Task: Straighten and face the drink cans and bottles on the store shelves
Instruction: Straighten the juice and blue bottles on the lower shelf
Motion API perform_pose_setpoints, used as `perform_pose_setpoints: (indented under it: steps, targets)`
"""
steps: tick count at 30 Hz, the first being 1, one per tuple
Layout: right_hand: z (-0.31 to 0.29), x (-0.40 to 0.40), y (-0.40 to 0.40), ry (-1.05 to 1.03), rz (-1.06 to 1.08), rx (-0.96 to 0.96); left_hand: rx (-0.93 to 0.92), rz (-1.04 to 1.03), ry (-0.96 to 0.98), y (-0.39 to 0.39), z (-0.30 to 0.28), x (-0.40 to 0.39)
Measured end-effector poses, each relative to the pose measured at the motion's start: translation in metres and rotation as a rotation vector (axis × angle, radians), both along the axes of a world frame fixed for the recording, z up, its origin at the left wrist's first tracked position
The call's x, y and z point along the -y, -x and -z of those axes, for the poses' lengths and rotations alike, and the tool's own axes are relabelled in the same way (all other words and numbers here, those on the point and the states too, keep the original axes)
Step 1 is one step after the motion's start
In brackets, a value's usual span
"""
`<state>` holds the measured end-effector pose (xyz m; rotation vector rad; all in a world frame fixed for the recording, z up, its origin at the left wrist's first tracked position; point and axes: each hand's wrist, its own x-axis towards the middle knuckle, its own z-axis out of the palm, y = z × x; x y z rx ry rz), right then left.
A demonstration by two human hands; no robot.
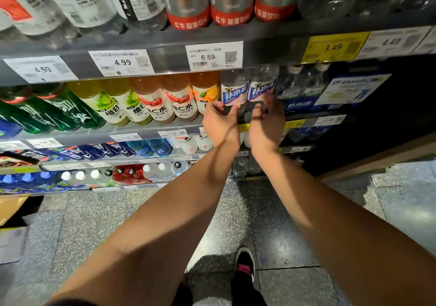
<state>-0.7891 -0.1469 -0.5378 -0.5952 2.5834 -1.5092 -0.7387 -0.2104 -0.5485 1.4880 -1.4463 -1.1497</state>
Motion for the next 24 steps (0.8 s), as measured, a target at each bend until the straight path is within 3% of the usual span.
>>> perform_pose_setpoints:
  steps: [3,8,12,17,21,24]
  targets:
    - [-0.001,0.013,-0.026,0.114,-0.024,-0.001,-0.032,-0.055,0.063,-0.018,-0.005,0.009]
    - [0.0,0.049,-0.062,0.152,-0.185,0.242,-0.061,-0.082,0.124,-0.059,-0.003,0.037]
    - [0.005,0.065,-0.076,0.113,-0.127,0.18,-0.034,0.06,0.139,-0.079,-0.001,0.052]
    - [0.0,0.07,-0.087,0.057,-0.073,0.09,-0.117,-0.093,0.13,-0.108,0.003,0.076]
    - [-0.007,0.078,-0.104,0.034,0.013,0.012,-0.053,0.072,0.088,-0.116,0.002,0.079]
    - [-0.009,0.091,-0.124,0.071,-0.138,0.061,-0.061,-0.098,0.167,-0.134,-0.002,0.088]
